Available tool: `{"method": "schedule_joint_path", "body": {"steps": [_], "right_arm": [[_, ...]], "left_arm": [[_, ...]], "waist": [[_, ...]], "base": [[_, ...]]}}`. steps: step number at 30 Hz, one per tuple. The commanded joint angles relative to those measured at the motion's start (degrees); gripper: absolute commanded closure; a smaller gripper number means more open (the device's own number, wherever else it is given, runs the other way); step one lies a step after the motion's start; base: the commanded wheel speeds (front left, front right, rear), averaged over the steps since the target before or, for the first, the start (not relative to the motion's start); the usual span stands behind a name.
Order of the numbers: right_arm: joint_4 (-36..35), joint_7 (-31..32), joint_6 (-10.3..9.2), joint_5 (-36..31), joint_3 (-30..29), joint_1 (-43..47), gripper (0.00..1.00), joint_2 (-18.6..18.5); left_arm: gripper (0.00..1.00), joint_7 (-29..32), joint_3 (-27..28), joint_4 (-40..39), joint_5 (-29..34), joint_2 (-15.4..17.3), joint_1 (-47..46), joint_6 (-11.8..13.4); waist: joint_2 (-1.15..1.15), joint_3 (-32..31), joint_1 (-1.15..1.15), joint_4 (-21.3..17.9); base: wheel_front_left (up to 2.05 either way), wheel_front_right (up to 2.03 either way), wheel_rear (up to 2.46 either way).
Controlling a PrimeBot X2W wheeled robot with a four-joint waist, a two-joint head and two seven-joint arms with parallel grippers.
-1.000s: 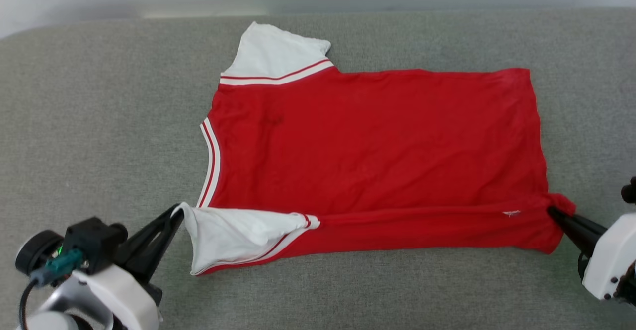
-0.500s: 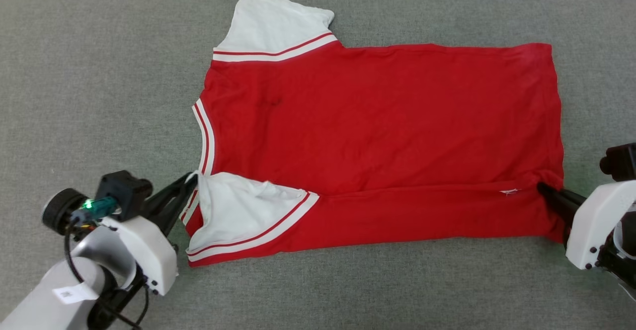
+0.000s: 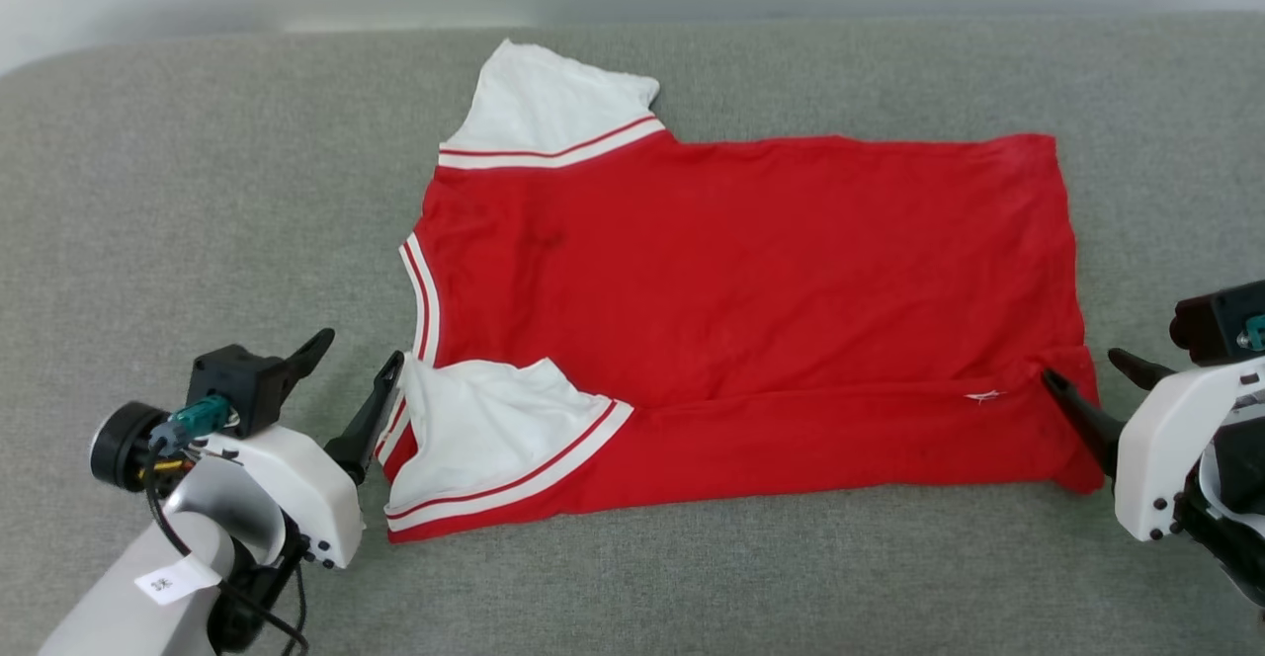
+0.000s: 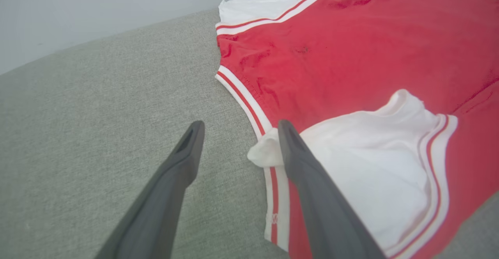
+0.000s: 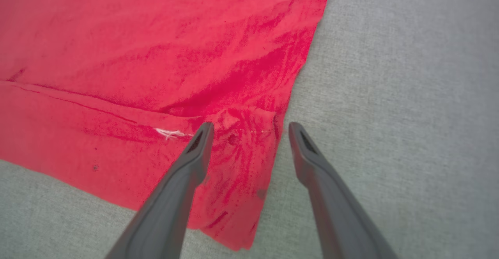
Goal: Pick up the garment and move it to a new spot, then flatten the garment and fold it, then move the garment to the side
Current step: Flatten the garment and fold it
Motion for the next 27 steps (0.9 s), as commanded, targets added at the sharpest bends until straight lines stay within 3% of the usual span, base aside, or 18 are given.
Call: {"method": "schedule_joint_path", "body": {"steps": [1,4,9,17,23,27], "right_arm": [[-0.5,0.3,-0.02,-1.4,-0.3,0.8,0.00,-0.2],[-1.4,2.5,-0.02,-4.6,-2.0,2.5,0.00,1.0],[-4.4,9.5,-0.03,-9.5,-9.1,6.4,0.00,6.1],[-13.6,20.3,-0.02,-16.8,-17.3,13.1,0.00,14.7],[-19.3,23.5,-0.02,-17.0,-20.0,15.8,0.00,18.8],[-20.8,24.1,-0.02,-17.4,-20.3,16.0,0.00,19.2]], "left_arm": [[0.00,-0.6,0.5,0.2,-0.7,-0.9,1.3,0.9],[0.00,-0.8,2.7,-0.3,-3.8,-2.3,2.9,2.9],[0.00,1.4,4.1,-3.3,-5.9,-2.4,7.1,7.4],[0.00,11.1,3.4,-14.7,-8.9,-0.6,16.8,15.4],[0.00,16.2,1.7,-22.3,-9.1,0.3,19.8,18.6],[0.00,18.2,1.4,-22.4,-8.3,0.5,18.6,20.5]], "waist": [[0.00,-1.5,-0.01,-0.1],[0.00,-3.2,-0.01,0.1],[0.00,-5.5,-0.01,0.4],[0.00,-7.0,-0.01,0.8],[0.00,-5.5,-0.01,0.7],[0.00,-4.3,-0.01,0.2]], "base": [[0.00,0.00,0.00],[0.00,0.00,0.00],[0.00,0.00,0.00],[0.00,0.00,0.00],[0.00,0.00,0.00],[0.00,0.00,0.00]]}}
